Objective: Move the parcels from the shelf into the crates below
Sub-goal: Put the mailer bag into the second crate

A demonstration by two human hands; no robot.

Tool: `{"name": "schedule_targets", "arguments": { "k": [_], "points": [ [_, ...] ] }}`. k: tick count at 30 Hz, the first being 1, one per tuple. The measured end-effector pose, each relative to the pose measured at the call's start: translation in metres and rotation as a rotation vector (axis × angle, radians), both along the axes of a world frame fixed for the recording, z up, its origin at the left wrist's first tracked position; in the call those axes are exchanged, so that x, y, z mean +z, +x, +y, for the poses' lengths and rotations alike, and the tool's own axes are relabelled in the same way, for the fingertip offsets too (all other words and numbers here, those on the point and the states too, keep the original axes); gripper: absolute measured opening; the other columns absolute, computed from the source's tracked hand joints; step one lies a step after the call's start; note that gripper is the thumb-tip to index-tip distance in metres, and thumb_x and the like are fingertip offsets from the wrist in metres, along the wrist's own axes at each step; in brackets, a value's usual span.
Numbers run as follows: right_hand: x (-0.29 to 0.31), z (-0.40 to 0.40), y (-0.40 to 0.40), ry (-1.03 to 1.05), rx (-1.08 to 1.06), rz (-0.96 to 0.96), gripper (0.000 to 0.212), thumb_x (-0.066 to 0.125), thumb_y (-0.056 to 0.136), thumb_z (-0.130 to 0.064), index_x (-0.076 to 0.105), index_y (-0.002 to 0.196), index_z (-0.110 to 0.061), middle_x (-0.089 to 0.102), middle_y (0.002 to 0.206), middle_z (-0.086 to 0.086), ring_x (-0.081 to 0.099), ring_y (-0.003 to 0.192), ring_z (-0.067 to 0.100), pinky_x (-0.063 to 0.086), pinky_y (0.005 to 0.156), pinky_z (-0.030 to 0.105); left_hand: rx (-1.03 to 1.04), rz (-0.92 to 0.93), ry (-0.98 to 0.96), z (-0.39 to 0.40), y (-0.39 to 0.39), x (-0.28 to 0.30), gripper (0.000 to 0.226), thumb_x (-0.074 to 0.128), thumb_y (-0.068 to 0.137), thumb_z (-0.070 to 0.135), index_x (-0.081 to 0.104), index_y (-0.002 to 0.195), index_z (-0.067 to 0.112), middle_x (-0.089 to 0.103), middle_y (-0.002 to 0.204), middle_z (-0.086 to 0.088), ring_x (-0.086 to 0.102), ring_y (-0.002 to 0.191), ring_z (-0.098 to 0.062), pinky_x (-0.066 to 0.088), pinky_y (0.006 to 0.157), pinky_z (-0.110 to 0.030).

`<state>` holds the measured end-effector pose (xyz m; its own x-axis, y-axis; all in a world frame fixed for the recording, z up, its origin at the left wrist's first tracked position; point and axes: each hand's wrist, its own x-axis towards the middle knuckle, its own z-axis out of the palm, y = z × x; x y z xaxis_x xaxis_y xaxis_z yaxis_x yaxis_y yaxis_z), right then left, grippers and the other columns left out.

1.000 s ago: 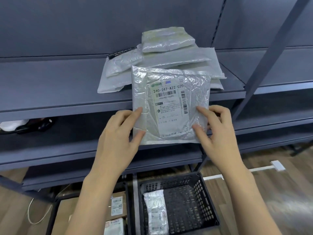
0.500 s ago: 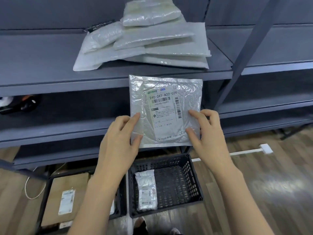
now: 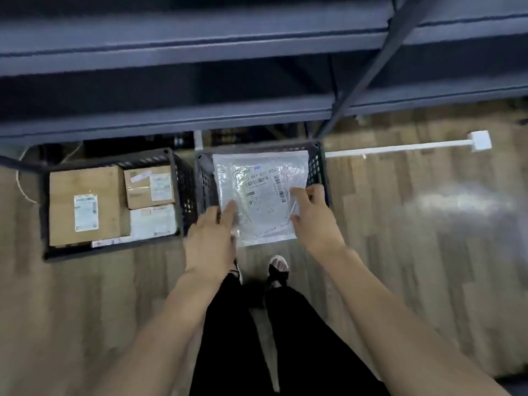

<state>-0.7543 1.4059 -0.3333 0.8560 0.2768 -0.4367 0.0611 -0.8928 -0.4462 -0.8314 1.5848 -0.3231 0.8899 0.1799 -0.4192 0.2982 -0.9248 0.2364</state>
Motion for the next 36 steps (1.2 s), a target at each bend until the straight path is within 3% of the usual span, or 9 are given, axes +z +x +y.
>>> {"name": "schedule_targets", "arguments": {
  "k": [1,3,7,14,18,25,28,31,36],
  "points": [
    [-0.021,0.001,0.000,-0.011,-0.004,0.021,0.040,0.044,0.097,-0.013,0.039,0.137,-0.016,0.038,0.111,-0.004,0.053,0.099,0.026,0.032,0.069,0.016,-0.007,0.044,0.016,-0.001,-0.001,-0.018,0.068,0.058,0.085,0.012,0.030,0.146,0.020,0.047,0.118,-0.012,0.053,0.101,-0.032,0.046,0.078,-0.041],
    [-0.058,0.008,0.001,-0.082,0.035,0.074,0.054,0.048,0.092,0.000,0.034,0.140,-0.016,0.032,0.126,0.008,0.056,0.091,0.029,0.042,0.070,0.024,-0.006,0.123,0.008,-0.002,-0.002,-0.051,0.068,0.055,0.089,0.017,0.022,0.148,0.024,0.040,0.128,-0.010,0.048,0.112,-0.028,0.046,0.082,-0.038],
    [-0.136,0.025,0.003,-0.158,0.121,0.112,0.067,0.052,0.082,0.010,0.028,0.140,-0.015,0.028,0.128,0.013,0.052,0.093,0.022,0.052,0.077,0.026,-0.025,0.171,0.006,0.006,0.010,-0.117,0.063,0.055,0.090,0.020,0.025,0.145,0.023,0.034,0.131,-0.010,0.042,0.120,-0.027,0.047,0.085,-0.038],
    [-0.255,0.024,0.029,-0.136,0.073,0.145,0.056,0.044,0.088,0.006,0.032,0.140,-0.011,0.030,0.132,0.015,0.052,0.105,0.030,0.049,0.085,0.033,-0.137,0.228,0.040,0.014,0.047,-0.238,0.066,0.056,0.089,0.017,0.024,0.147,0.020,0.037,0.133,-0.009,0.046,0.118,-0.029,0.043,0.095,-0.039],
    [-0.326,0.011,0.047,-0.227,0.095,0.116,0.068,0.045,0.081,0.014,0.028,0.142,-0.011,0.026,0.132,0.014,0.055,0.103,0.029,0.051,0.084,0.031,-0.171,0.272,-0.029,0.005,0.068,-0.323,0.070,0.059,0.088,0.024,0.023,0.148,0.023,0.039,0.135,-0.007,0.045,0.120,-0.025,0.040,0.099,-0.037],
    [-0.452,0.004,0.086,-0.260,0.058,0.100,0.062,0.044,0.080,0.014,0.035,0.134,-0.016,0.028,0.128,0.012,0.056,0.089,0.030,0.051,0.076,0.036,-0.265,0.217,-0.041,0.000,0.113,-0.465,0.063,0.060,0.088,0.031,0.031,0.143,0.021,0.044,0.131,-0.009,0.045,0.118,-0.025,0.040,0.096,-0.034],
    [-0.496,0.009,0.109,-0.243,0.070,0.070,0.058,0.047,0.082,0.012,0.036,0.132,-0.017,0.029,0.127,0.011,0.052,0.085,0.028,0.046,0.073,0.034,-0.312,0.194,0.001,0.007,0.131,-0.510,0.059,0.058,0.087,0.020,0.034,0.141,0.020,0.043,0.134,-0.013,0.045,0.120,-0.028,0.039,0.097,-0.036],
    [-0.529,0.016,0.128,-0.239,0.096,0.015,0.050,0.051,0.087,0.003,0.036,0.131,-0.015,0.030,0.125,0.012,0.057,0.094,0.035,0.045,0.074,0.038,-0.333,0.179,0.063,0.015,0.145,-0.543,0.061,0.062,0.084,0.016,0.035,0.139,0.018,0.046,0.130,-0.014,0.047,0.117,-0.029,0.040,0.095,-0.038],
    [-0.583,0.022,0.141,-0.244,0.138,0.011,0.058,0.045,0.093,-0.005,0.026,0.145,-0.022,0.026,0.139,0.018,0.051,0.112,0.038,0.047,0.091,0.045,-0.387,0.187,0.169,0.021,0.159,-0.580,0.064,0.063,0.085,0.033,0.033,0.138,0.015,0.045,0.129,-0.013,0.047,0.116,-0.030,0.039,0.092,-0.037]
  ]
}}
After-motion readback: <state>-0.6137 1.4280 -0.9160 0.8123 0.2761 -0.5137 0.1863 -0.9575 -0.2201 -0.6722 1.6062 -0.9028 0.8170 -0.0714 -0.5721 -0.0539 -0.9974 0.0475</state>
